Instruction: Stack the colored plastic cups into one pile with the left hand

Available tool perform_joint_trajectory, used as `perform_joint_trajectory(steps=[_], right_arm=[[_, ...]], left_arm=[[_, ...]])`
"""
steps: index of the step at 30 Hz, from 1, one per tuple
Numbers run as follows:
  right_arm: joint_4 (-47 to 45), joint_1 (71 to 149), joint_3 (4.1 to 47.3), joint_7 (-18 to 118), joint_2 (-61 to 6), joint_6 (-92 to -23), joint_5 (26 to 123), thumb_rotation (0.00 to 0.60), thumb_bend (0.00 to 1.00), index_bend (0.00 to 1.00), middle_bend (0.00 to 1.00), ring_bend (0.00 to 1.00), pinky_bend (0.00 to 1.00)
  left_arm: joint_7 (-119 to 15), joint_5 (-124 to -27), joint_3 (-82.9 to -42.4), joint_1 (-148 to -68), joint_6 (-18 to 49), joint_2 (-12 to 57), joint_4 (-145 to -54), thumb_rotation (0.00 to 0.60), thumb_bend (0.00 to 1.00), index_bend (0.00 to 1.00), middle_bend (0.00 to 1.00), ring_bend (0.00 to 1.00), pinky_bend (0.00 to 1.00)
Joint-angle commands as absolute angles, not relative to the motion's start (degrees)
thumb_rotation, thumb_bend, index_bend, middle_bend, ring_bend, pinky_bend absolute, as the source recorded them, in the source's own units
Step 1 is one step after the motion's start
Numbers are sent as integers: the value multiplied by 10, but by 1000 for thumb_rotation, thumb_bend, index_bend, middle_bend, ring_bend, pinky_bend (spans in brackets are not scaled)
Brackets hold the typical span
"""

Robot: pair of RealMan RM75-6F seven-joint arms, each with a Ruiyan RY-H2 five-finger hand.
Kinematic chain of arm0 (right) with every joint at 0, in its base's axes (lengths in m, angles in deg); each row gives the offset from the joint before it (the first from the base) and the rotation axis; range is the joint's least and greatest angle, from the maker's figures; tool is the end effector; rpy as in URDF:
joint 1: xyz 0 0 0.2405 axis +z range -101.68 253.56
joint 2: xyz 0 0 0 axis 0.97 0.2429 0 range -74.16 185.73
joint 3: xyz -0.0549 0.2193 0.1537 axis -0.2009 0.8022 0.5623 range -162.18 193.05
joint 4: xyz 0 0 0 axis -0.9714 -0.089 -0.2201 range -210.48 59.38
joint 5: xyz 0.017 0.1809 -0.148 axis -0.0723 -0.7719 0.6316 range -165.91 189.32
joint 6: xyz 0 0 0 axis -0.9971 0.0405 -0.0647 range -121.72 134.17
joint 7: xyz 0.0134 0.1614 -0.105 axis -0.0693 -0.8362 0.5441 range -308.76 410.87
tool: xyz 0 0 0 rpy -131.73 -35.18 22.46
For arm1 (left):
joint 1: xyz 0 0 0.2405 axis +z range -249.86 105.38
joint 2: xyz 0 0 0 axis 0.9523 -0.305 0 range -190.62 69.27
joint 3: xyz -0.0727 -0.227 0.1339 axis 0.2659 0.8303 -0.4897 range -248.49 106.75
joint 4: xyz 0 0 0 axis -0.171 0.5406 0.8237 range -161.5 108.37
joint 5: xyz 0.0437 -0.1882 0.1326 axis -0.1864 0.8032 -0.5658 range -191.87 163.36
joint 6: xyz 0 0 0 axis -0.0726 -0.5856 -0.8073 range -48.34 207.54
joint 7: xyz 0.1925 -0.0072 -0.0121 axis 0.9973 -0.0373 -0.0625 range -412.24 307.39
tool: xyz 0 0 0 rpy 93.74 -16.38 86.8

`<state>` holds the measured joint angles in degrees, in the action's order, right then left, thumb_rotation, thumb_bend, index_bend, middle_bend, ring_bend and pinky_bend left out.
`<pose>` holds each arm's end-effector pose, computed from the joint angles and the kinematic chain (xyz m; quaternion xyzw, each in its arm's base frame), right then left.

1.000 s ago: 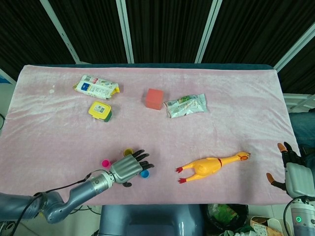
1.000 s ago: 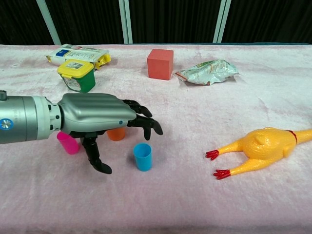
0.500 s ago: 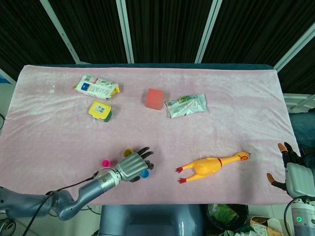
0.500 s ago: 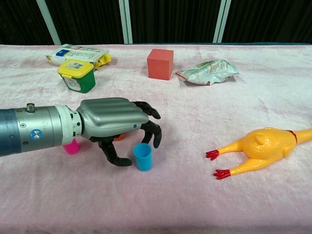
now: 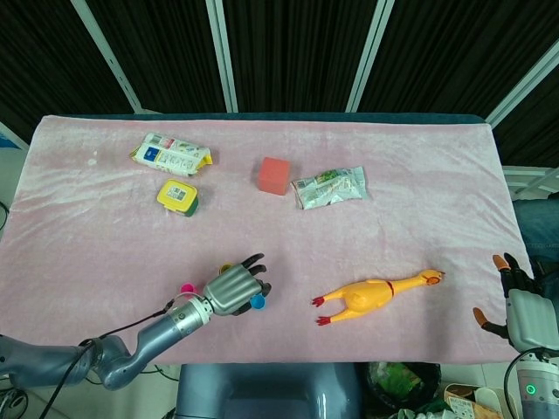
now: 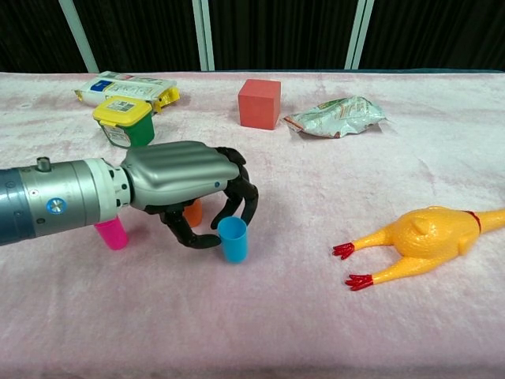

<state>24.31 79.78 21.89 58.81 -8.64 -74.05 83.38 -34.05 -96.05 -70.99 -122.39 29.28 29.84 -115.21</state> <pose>-0.3521 -0.2342 0.1376 0.5262 -0.4629 0.3331 0.6308 -0.0798 0.3239 -0.1195 -0.8757 -0.2289 -0.3520 0.2384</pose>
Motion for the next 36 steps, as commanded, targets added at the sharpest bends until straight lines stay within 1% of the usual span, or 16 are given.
perform_joint_trajectory(steps=[1, 6, 9, 17, 23, 30, 36], right_arm=[[243, 798, 219, 588, -87, -740, 833, 600, 188, 0, 19, 114, 165], [243, 798, 219, 589, -87, -740, 832, 600, 187, 0, 19, 115, 165], [243, 798, 219, 590, -87, -740, 833, 600, 188, 0, 19, 115, 165], [244, 798, 218, 592, -88, -741, 833, 600, 188, 0, 19, 115, 165], [243, 799, 218, 593, -88, -740, 832, 600, 188, 0, 19, 115, 165], [243, 798, 219, 593, -88, -741, 831, 600, 188, 0, 18, 115, 165], [243, 799, 219, 592, -88, -739, 830, 600, 187, 0, 18, 115, 165]], left_arm=[[-355, -972, -697, -1219, 270, 275, -1176, 600, 416, 544, 588, 191, 82], [-369, -988, -677, -1209, 229, 240, -1198, 600, 403, 540, 586, 191, 81], [-384, -985, -671, -1202, 219, 219, -1202, 600, 400, 534, 584, 191, 76], [-423, -961, -678, -1189, 243, 169, -1198, 600, 383, 514, 570, 191, 60], [-447, -954, -684, -1185, 257, 167, -1177, 600, 381, 509, 566, 191, 60], [-475, -966, -689, -1189, 274, 184, -1147, 600, 380, 506, 561, 191, 59], [-474, -972, -688, -1195, 284, 196, -1137, 600, 366, 495, 546, 191, 59]])
